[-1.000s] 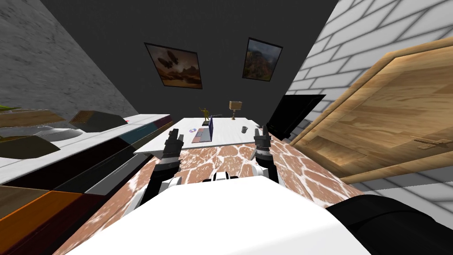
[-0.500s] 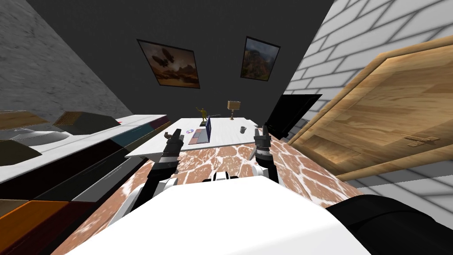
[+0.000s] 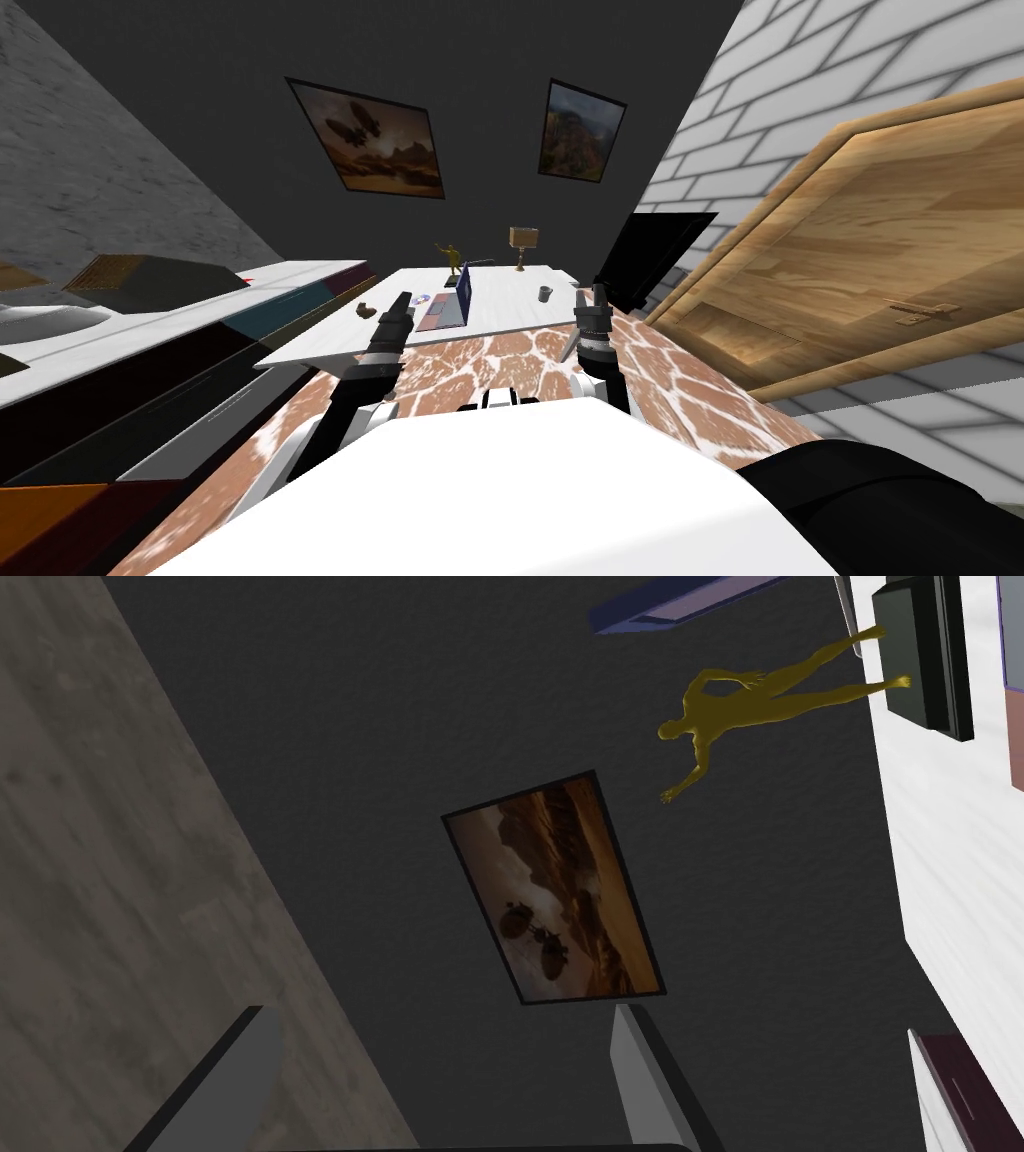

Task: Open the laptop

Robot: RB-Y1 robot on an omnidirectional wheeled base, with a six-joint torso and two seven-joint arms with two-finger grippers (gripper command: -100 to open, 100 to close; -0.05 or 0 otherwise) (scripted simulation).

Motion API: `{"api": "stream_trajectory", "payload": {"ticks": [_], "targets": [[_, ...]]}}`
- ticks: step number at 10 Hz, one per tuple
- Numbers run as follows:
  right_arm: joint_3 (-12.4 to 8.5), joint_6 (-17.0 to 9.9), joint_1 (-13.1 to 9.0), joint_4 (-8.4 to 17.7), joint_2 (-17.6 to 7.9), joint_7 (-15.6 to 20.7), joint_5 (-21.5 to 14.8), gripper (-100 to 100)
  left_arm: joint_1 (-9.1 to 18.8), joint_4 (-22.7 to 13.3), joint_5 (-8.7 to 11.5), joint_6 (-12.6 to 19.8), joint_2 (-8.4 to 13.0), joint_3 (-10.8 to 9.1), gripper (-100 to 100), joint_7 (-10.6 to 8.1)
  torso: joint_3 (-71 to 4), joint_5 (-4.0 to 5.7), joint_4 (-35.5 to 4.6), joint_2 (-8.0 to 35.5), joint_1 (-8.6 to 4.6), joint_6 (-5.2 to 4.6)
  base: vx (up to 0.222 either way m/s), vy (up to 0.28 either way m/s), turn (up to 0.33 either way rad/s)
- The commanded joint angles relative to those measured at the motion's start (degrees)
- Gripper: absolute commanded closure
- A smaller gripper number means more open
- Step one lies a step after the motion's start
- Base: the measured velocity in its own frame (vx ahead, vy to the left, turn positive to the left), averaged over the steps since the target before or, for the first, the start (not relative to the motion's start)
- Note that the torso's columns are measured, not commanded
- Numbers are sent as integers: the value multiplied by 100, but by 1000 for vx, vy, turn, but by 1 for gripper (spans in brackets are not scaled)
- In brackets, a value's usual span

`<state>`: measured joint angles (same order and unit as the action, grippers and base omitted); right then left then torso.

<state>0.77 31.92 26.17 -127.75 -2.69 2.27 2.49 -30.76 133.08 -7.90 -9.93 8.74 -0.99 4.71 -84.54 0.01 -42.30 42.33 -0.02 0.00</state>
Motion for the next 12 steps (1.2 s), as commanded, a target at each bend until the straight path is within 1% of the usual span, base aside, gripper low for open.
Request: {"api": "stream_trajectory", "payload": {"ticks": [1, 8, 12], "targets": [[0, 0, 0, 0, 0, 0, 0, 0, 12, 68, -43, 345, -32, -31, -100, 18, -2, -1, 1, -3, 3, 0, 41, -32, -47], [0, 0, 0, 0, 0, 0, 0, 0, 7, 242, -143, 1113, -176, -96, -100, 57, -3, 0, 2, -6, 1, 0, 39, -28, -44], [0, 0, 0, 0, 0, 0, 0, 0, 5, 337, -201, 1559, -170, -133, -100, 80, -3, -1, 1, -5, 4, 0, 34, -28, -46]]}}
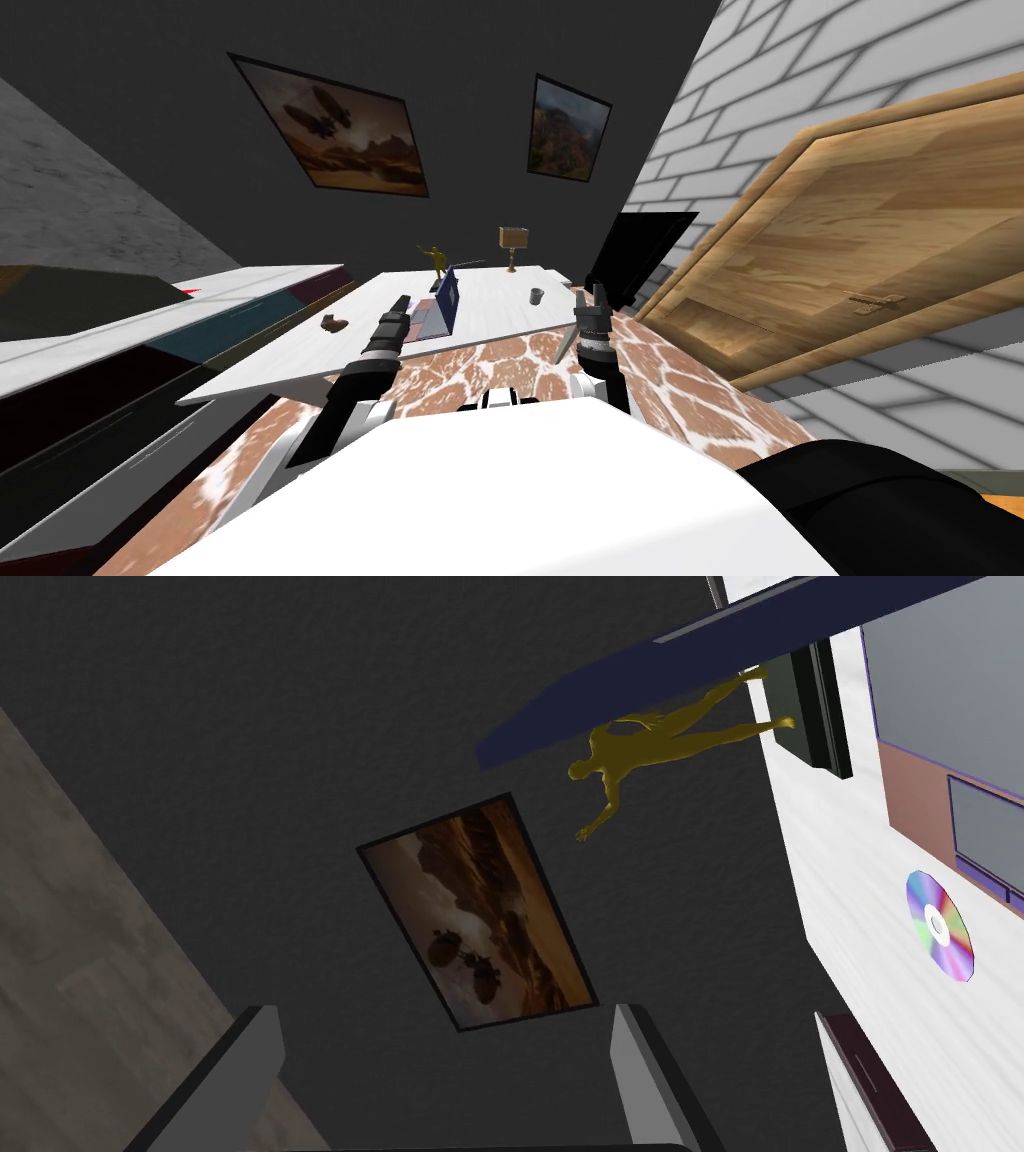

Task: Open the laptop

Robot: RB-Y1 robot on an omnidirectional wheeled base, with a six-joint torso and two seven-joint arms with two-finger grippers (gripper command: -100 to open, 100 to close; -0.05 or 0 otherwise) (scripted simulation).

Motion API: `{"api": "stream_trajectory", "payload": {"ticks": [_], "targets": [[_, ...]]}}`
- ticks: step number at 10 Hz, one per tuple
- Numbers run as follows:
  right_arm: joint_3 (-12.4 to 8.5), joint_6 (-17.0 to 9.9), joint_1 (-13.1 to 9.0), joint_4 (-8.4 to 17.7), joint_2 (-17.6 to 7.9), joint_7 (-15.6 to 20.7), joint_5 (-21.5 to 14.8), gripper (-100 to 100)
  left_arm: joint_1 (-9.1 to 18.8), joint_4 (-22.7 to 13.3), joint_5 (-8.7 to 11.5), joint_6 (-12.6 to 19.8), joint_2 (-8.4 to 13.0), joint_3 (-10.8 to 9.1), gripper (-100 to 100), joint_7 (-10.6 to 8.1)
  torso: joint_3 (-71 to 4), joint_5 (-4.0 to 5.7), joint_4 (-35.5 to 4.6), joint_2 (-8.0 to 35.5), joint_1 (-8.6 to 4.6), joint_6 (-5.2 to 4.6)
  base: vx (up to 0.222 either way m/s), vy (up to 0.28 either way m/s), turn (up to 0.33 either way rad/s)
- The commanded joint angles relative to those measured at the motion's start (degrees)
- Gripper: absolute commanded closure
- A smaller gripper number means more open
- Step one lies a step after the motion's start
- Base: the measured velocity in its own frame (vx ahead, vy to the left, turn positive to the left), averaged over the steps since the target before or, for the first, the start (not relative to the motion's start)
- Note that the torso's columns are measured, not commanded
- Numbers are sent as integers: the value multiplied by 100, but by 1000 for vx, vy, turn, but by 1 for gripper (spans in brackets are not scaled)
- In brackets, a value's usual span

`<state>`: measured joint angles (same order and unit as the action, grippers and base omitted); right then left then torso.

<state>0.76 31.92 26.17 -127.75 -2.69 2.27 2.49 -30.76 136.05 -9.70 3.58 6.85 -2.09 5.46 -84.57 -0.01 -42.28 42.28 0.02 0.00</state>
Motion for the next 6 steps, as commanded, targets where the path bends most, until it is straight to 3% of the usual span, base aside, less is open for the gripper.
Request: {"api": "stream_trajectory", "payload": {"ticks": [1, 6], "targets": [[0, 0, 0, 0, 0, 0, 0, 0, 5, 65, -36, 330, 38, -33, -100, 11, 0, 0, 0, 1, -2, 0, 41, -30, -48], [0, 0, 0, 0, 0, 0, 0, 0, 5, 200, -122, 998, 211, -90, -100, 44, 1, 0, 0, 2, -1, 0, 45, -33, -55]]}}
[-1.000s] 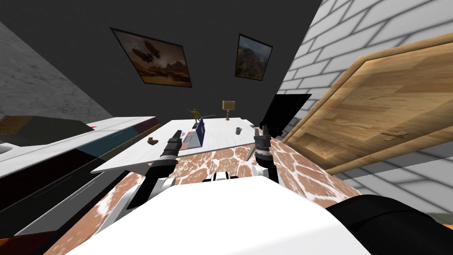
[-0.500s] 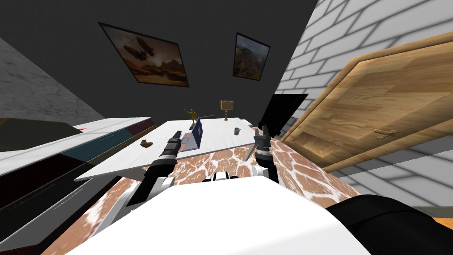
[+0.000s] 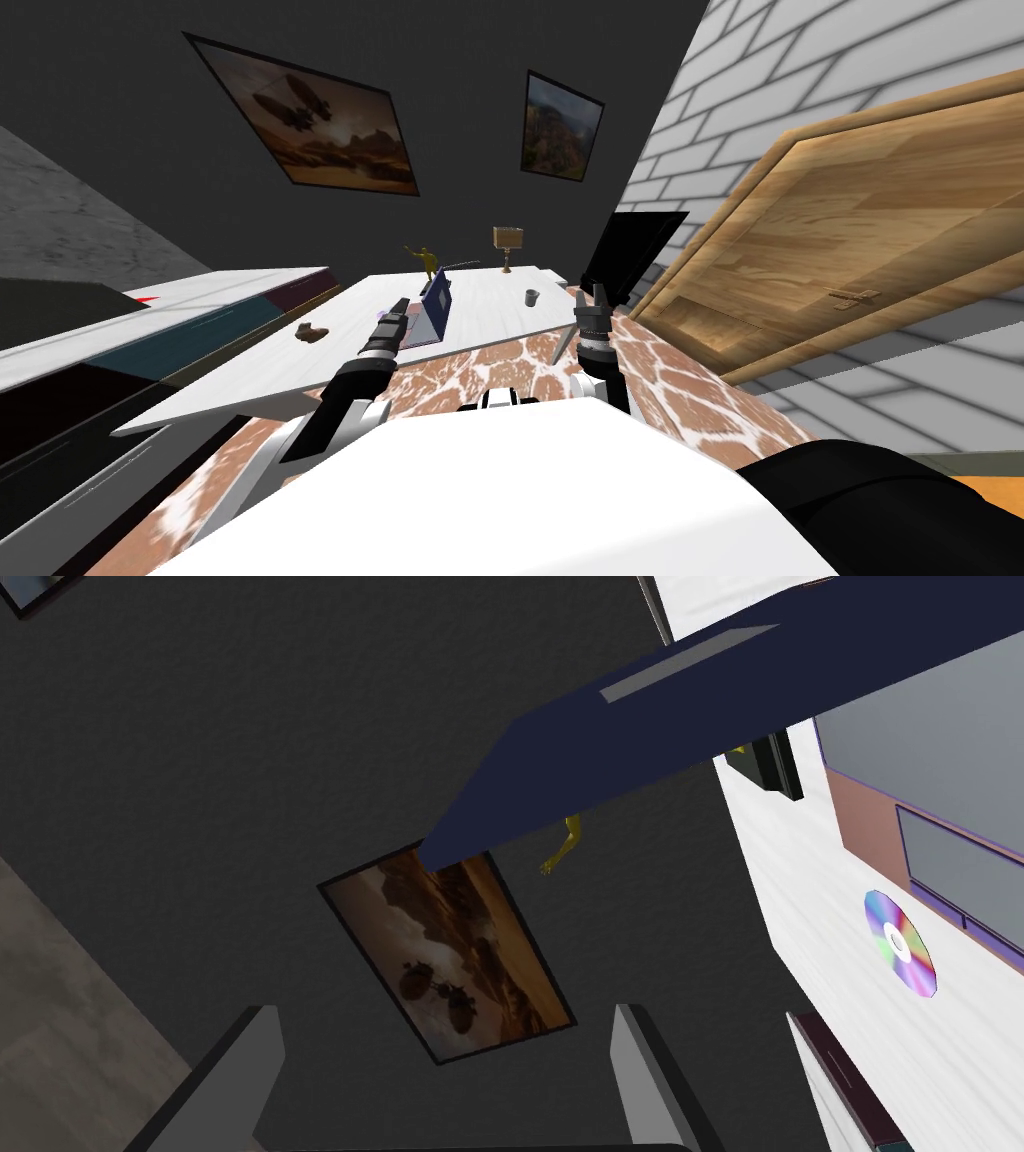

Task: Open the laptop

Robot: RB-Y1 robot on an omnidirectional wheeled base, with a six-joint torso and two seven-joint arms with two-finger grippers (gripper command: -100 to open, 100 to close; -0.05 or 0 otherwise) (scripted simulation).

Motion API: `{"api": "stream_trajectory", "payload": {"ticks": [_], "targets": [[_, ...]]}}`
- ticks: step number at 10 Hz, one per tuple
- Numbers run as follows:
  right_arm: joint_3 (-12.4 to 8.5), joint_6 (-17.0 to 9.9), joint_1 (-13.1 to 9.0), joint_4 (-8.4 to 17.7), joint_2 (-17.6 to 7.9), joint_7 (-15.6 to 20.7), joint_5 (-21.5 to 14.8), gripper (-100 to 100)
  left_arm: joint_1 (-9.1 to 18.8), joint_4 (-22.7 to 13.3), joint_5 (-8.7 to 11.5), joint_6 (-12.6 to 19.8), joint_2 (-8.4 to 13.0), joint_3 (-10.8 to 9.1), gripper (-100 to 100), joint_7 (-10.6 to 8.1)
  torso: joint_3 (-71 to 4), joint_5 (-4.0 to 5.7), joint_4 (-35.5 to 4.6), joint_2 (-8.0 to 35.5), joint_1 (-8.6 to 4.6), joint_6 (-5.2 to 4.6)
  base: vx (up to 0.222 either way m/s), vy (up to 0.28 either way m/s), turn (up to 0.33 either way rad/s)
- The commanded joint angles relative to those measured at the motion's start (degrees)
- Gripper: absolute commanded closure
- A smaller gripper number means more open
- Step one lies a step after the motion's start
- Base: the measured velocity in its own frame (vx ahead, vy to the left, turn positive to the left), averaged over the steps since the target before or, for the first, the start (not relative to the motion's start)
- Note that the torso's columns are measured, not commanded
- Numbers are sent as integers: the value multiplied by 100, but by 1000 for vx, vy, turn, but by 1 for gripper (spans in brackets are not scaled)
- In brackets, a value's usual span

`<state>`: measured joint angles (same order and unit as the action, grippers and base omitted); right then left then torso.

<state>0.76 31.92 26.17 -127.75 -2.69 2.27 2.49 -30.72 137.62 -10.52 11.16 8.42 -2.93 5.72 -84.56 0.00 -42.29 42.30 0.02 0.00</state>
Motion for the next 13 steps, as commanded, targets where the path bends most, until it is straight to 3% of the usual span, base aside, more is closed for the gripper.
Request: {"api": "stream_trajectory", "payload": {"ticks": [1, 9, 12, 13], "targets": [[0, 0, 0, 0, 0, 0, 0, 0, 1, 70, -58, 379, 101, -18, -100, 25, 0, 0, 0, 0, -1, 0, 54, -30, -57], [0, 0, 0, 0, 0, 0, 0, 0, 3, 239, -171, 1270, 407, -93, -100, 70, 1, 0, 0, 1, 0, 0, 42, -26, -45], [-1, 0, 1, 0, -1, 0, 0, 0, -15, 288, -160, 1256, 398, -96, -100, 65, -9, -2, 3, -16, 9, 0, 50, 9, -15], [-1, 0, 0, 0, -1, 0, 0, 0, -17, 296, -159, 1267, 399, -98, 100, 64, -5, -2, 3, -6, 3, 1, 8, 2, 1]]}}
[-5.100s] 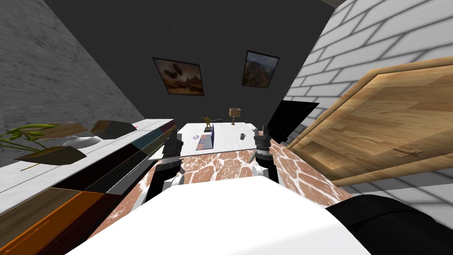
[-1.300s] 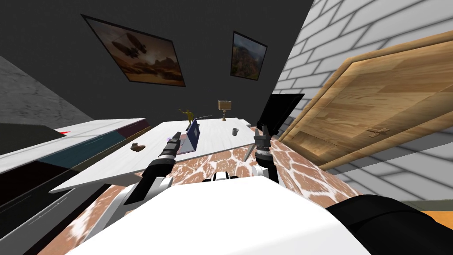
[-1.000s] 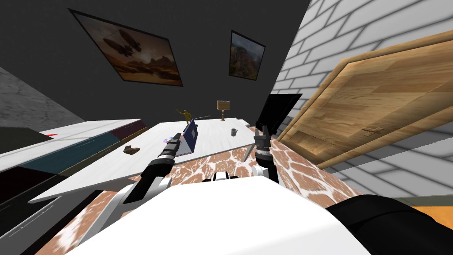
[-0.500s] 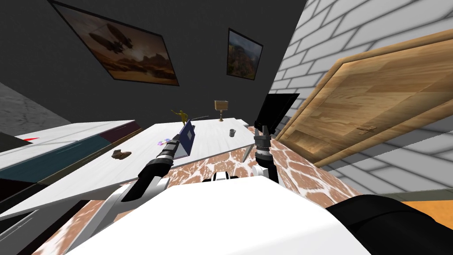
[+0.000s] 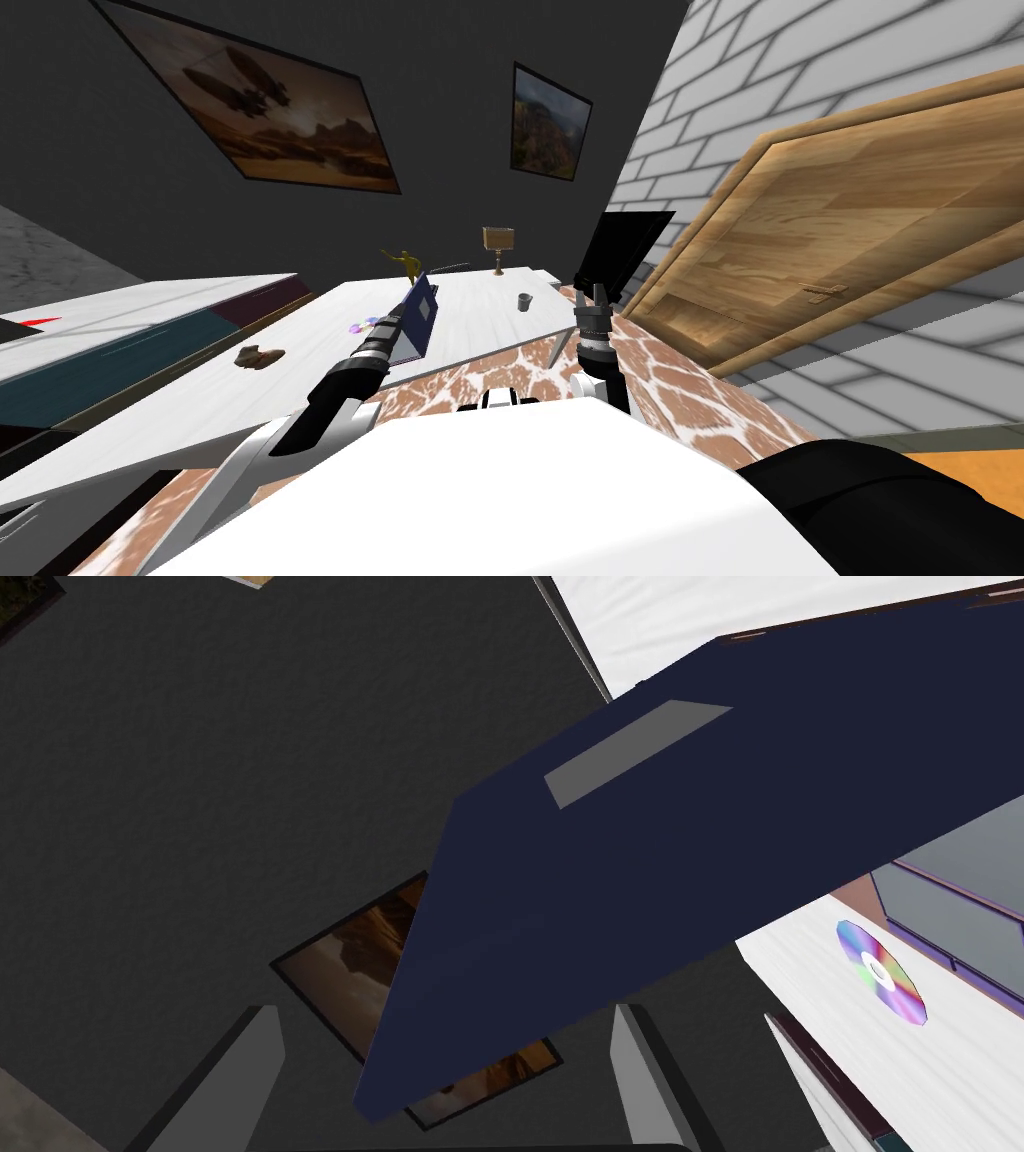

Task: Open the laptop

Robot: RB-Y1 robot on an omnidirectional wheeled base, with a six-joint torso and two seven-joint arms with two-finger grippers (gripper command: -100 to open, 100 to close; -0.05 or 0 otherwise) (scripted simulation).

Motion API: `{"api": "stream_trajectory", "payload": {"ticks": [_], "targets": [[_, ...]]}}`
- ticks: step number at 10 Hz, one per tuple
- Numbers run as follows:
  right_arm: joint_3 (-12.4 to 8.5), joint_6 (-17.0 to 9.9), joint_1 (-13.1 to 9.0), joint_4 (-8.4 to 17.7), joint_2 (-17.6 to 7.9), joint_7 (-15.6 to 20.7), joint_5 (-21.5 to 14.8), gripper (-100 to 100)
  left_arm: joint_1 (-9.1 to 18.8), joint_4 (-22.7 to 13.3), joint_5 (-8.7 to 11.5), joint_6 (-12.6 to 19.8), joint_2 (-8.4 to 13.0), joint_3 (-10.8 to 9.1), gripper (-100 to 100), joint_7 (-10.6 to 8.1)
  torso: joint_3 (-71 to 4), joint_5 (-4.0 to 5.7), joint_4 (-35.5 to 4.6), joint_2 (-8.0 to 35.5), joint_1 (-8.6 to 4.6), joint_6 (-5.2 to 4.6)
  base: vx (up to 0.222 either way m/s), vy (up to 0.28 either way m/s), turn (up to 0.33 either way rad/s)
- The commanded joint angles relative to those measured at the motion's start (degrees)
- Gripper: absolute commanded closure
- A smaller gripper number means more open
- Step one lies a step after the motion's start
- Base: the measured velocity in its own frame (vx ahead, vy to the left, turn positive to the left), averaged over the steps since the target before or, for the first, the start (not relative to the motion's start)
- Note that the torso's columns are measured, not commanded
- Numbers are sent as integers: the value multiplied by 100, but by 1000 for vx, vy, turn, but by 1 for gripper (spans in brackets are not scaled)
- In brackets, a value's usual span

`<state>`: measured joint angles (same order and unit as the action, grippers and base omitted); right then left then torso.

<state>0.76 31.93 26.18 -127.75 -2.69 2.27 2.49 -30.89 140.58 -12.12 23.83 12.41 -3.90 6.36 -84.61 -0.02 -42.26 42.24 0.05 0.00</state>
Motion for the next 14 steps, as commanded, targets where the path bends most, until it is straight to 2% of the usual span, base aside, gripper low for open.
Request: {"api": "stream_trajectory", "payload": {"ticks": [1, 3, 4, 5, 7, 8, 10, 14], "targets": [[0, 0, 0, 0, 0, 0, 0, 0, 81, -98, 148, -74, -141, 28, 100, -164, 11, 2, -5, 15, -7, 0, -28, 66, 46], [-1, 0, -1, 0, -1, 0, 0, 0, 161, -196, 297, -145, -283, 56, 100, -329, 19, -28, 3, 19, 52, 16, -41, 111, 37], [-1, 0, -1, 0, -1, 0, 0, 0, 201, -245, 371, -181, -354, 70, 100, -411, 13, -30, 6, 9, 60, 22, -37, 103, 41], [-1, 0, -1, 1, -1, 0, 0, 0, 281, -343, 519, -253, -495, 97, 100, -575, 9, -32, 13, 1, 57, 24, -51, 127, 74], [-1, 0, -1, 1, -1, 0, 0, 0, 360, -442, 667, -324, -636, 125, 100, -740, 0, -32, 17, -12, 58, 17, -48, 132, 48], [-1, 0, -1, 1, -1, 0, 0, 0, 380, -385, 608, -313, -593, 129, 100, -668, -2, -24, 17, -14, 37, 14, -19, 56, 13], [0, 0, -1, 0, 0, 0, 0, 0, 528, -738, 794, -535, -760, 133, 100, -863, -5, 5, 6, -12, -25, -8, -31, 69, 43], [-1, 0, -1, 0, -1, 0, 0, 0, 819, -1403, 1152, -963, -1079, 149, 100, -1217, 0, 1, 3, -5, -14, -11, -48, 96, 39]]}}
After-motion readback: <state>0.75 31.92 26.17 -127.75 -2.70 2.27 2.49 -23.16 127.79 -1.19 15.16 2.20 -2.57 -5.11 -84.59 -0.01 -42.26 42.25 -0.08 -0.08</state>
